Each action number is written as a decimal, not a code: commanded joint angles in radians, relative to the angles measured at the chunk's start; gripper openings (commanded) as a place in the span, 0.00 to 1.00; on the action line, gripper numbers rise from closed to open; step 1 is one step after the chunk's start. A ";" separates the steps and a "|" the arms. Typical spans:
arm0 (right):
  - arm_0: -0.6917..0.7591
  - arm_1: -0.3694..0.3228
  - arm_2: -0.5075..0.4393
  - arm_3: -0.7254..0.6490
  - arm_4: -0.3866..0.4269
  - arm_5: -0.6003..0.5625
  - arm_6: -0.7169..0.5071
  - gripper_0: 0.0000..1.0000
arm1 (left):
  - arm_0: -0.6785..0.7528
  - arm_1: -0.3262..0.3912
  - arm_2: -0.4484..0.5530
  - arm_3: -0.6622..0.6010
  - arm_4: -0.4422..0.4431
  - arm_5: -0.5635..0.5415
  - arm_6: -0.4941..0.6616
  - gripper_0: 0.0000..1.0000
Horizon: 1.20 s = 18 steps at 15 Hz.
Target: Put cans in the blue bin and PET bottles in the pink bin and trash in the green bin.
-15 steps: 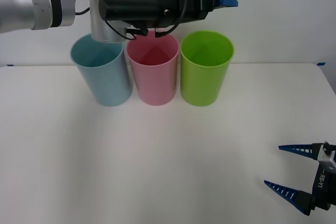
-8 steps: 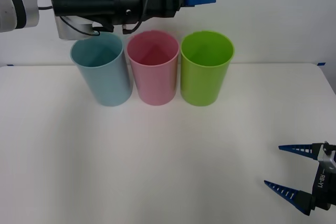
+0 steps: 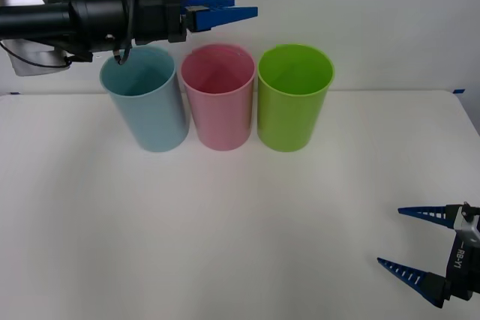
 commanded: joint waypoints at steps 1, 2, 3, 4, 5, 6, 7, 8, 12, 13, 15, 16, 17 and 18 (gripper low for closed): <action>0.000 0.000 0.000 0.000 0.000 0.000 0.000 1.00 | 0.048 0.068 0.006 -0.040 -0.020 -0.040 -0.060 1.00; 0.000 0.000 0.000 0.000 0.000 0.000 0.000 1.00 | 0.079 0.075 0.028 -0.017 -0.043 -0.083 -0.062 1.00; 0.000 0.000 0.000 0.000 0.000 0.000 0.000 1.00 | 0.137 0.077 0.087 0.037 -0.097 -0.132 -0.057 1.00; 0.000 0.000 0.000 0.000 0.000 0.000 0.000 1.00 | 0.192 0.077 0.152 0.077 -0.149 -0.165 -0.052 1.00; 0.000 0.000 0.000 0.000 0.000 0.000 0.000 1.00 | 0.250 0.078 0.221 0.095 -0.201 -0.182 -0.048 1.00; 0.000 0.000 0.000 0.000 0.000 0.000 0.000 1.00 | 0.316 0.097 0.301 0.098 -0.258 -0.190 -0.042 1.00; 0.000 0.000 0.000 0.000 0.000 0.000 0.000 1.00 | 0.359 0.107 0.353 0.101 -0.290 -0.202 -0.039 1.00; 0.000 0.000 0.000 0.000 0.000 0.000 0.000 1.00 | 0.427 0.111 0.442 0.126 -0.348 -0.236 -0.029 1.00; 0.000 0.000 0.000 0.000 0.000 0.000 0.000 1.00 | 0.678 0.120 0.770 0.138 -0.569 -0.277 0.029 1.00; 0.000 0.000 0.000 0.000 0.000 0.000 0.000 1.00 | 0.734 0.120 0.841 0.124 -0.621 -0.285 0.061 1.00; 0.000 0.000 0.000 0.000 0.000 0.000 0.000 1.00 | 0.893 0.120 1.052 0.067 -0.762 -0.288 0.138 1.00; 0.000 0.000 0.000 0.000 0.000 0.000 0.000 1.00 | 0.962 0.118 1.135 0.028 -0.810 -0.287 0.167 1.00; 0.000 0.000 0.000 0.000 0.000 0.000 0.000 1.00 | 1.051 0.118 1.235 -0.028 -0.862 -0.287 0.196 1.00; 0.000 0.000 0.000 0.000 0.000 0.000 0.000 1.00 | 1.123 0.118 1.312 -0.069 -0.905 -0.285 0.219 1.00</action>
